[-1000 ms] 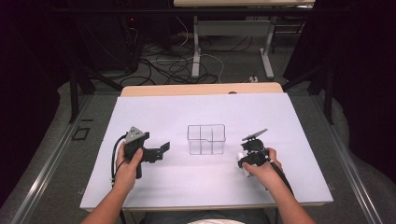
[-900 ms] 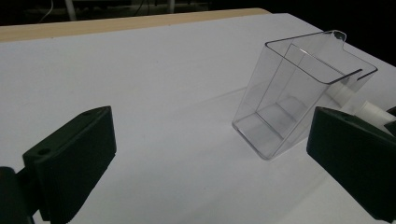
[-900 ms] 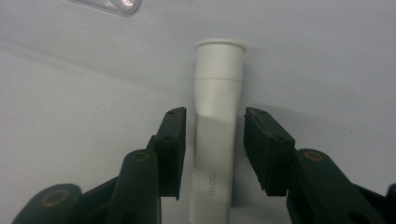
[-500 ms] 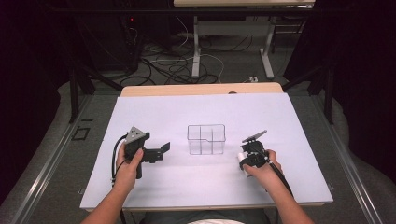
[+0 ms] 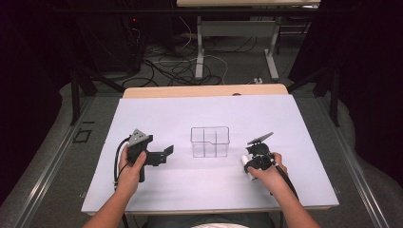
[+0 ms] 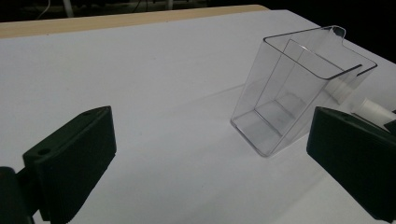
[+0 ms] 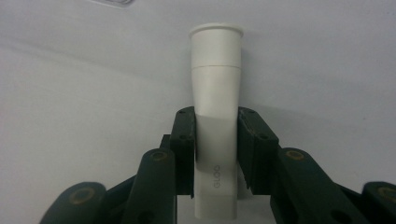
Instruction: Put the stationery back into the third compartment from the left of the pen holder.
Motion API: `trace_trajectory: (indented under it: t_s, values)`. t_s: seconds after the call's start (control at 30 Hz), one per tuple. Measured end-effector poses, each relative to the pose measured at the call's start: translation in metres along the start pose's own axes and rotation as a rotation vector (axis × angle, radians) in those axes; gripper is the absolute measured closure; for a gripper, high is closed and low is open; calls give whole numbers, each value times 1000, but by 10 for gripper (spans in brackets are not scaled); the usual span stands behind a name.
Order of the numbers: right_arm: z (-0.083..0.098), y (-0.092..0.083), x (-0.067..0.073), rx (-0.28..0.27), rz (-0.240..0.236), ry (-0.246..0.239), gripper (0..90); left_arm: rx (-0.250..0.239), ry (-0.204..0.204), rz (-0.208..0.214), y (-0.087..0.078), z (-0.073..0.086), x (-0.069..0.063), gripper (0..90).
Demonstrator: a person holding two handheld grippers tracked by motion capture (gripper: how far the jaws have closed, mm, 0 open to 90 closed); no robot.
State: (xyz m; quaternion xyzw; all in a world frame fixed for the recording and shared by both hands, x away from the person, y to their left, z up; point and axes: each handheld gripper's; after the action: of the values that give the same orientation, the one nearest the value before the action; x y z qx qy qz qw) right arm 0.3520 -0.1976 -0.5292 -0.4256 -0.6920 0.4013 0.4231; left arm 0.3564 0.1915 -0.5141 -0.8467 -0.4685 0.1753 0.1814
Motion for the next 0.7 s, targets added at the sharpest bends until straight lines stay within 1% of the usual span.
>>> trace_trajectory:
  t_s: [0.07, 0.1, 0.13, 0.2, 0.3, 0.47, 0.6, 0.63, 0.67, 0.7]
  values:
    - [0, 0, -1, 6, -9, 9, 697, -1, 0, 1, 0, 0, 0, 13]
    - [0, 0, -1, 6, -10, 20, 697, 0, 0, 1, 0, 0, 0, 13]
    - [0, -1, -1, 7, -13, 17, 697, -1, 0, 3, 0, 0, 0, 13]
    - [0, 0, -2, -19, -31, 19, 698, 0, 1, 3, 0, 0, 0, 13]
    - [0, -2, -3, -12, -26, 25, 698, -1, 1, 3, 0, 0, 0, 13]
    - [-1, -6, -3, -58, -53, 27, 699, 0, 0, 1, 1, 0, 0, 13]
    - [-1, -9, -2, -99, -81, 20, 700, 1, 2, 1, 1, 0, 0, 13]
    - [-1, -10, -2, -107, -86, 30, 700, 0, -4, 2, 1, 0, 0, 13]
    - [-2, -11, -2, -113, -90, 27, 700, 0, 1, 0, 1, 0, 0, 13]
    - [-2, -12, -1, -134, -94, 20, 699, 1, 2, 0, 1, 1, 0, 13]
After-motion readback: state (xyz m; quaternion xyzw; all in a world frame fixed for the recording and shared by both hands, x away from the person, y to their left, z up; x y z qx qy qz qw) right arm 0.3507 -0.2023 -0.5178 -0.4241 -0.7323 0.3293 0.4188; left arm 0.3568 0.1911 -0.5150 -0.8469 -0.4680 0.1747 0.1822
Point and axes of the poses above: each handheld gripper's, and its own axes: y roughly forward along the jaws, z roughly out of its underside, x roughly to its left, and after that the axes turned 6 degrees about -z, right-handed
